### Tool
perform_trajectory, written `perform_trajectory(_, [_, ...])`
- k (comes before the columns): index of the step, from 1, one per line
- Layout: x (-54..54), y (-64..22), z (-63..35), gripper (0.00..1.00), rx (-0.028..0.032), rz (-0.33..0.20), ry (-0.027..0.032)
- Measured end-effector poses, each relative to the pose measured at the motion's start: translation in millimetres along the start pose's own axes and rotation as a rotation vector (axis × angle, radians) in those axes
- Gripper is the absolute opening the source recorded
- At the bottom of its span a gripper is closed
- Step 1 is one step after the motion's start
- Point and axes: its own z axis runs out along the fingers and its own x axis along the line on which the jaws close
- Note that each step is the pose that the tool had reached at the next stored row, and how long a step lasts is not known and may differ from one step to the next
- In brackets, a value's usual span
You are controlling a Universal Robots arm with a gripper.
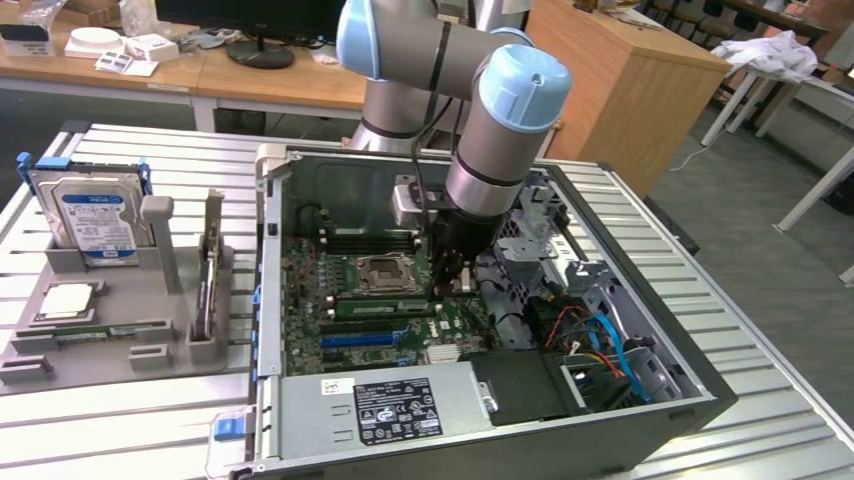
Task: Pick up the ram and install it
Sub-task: 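Press down the ram until it locks into place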
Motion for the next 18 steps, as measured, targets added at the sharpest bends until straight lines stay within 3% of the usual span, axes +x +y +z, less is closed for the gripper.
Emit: perform_trajectory(18, [0.1, 0.0, 0.9, 0.11, 0.0001, 0.0, -0.0002])
